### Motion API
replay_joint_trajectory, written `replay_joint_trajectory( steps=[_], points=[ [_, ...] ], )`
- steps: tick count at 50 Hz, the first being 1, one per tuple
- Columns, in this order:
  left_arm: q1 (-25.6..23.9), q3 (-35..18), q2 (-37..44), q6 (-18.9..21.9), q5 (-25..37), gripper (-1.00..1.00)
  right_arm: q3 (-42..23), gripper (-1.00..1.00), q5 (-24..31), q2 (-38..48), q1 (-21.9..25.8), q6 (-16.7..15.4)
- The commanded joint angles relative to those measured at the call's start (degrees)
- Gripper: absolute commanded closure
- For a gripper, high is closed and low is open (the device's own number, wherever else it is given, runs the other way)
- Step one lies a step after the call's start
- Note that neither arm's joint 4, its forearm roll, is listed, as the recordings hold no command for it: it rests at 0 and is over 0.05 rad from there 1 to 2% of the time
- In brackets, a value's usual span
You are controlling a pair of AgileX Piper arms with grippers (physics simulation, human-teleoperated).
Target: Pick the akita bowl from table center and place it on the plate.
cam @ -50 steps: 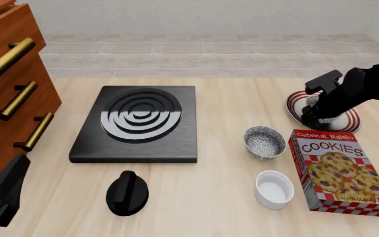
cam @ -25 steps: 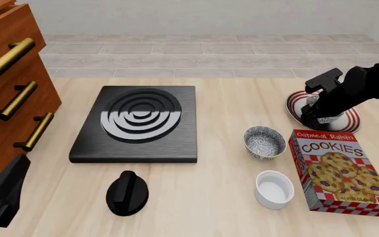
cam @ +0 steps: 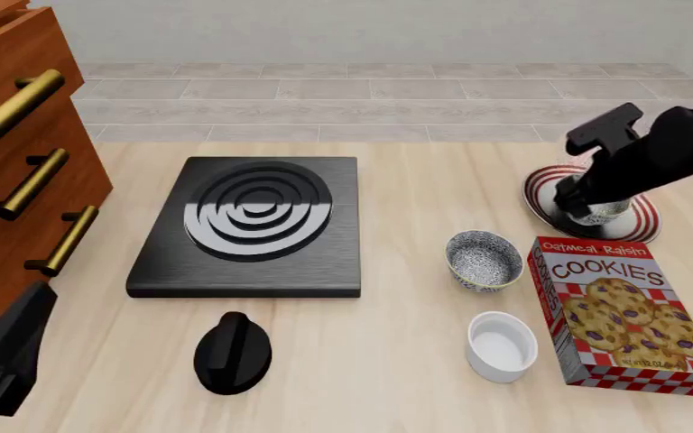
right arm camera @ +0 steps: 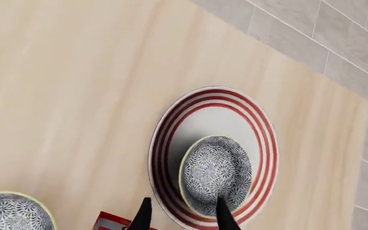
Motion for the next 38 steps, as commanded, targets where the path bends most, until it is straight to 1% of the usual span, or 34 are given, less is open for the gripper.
replay_joint_trajectory(
  steps=[1,4,5,8,10,17,22,26,30,32,35,38],
  points=[
    [-0.3,-0.1,0.1,0.0,0.0,-1.0,5.1,-1.0,-0.8,-8.3,1.3,-0.6],
    [-0.4,-0.1,0.1,0.0,0.0,-1.0,5.9,-1.0,-0.5,-9.6,1.6,-0.4],
    [-0.4,-0.1,0.0,0.0,0.0,-1.0,6.3,-1.0,-1.2,-11.1,0.9,-0.7],
    [-0.5,-0.1,0.0,0.0,0.1,-1.0,8.8,-1.0,-1.1,-13.4,2.0,-1.6],
    [-0.6,-0.2,0.0,0.0,0.2,-1.0,9.6,-1.0,-1.2,-15.3,2.8,-1.0],
    [-0.9,-0.1,0.0,0.1,0.2,-1.0,12.6,-1.0,-0.9,-20.3,4.4,-1.6],
    [-1.1,0.0,0.0,0.2,0.2,-1.0,13.9,-1.0,0.2,-24.7,5.6,-1.6],
    [-1.1,0.0,-0.1,0.2,0.3,-1.0,14.9,-1.0,0.4,-27.5,6.1,-1.1],
    [-0.9,0.0,-0.2,0.0,0.3,-1.0,16.2,-1.0,0.1,-29.9,6.5,-1.1],
    [-0.8,0.0,-0.2,0.0,0.3,-1.0,16.1,-1.0,-0.3,-31.8,6.3,-0.2],
    [-0.8,0.0,-0.3,-0.1,0.4,-1.0,17.9,-1.0,-0.1,-33.6,6.5,-0.1],
    [-0.8,0.0,-0.3,-0.2,0.4,-1.0,19.2,-1.0,-0.1,-36.1,6.8,0.7]
  ],
)
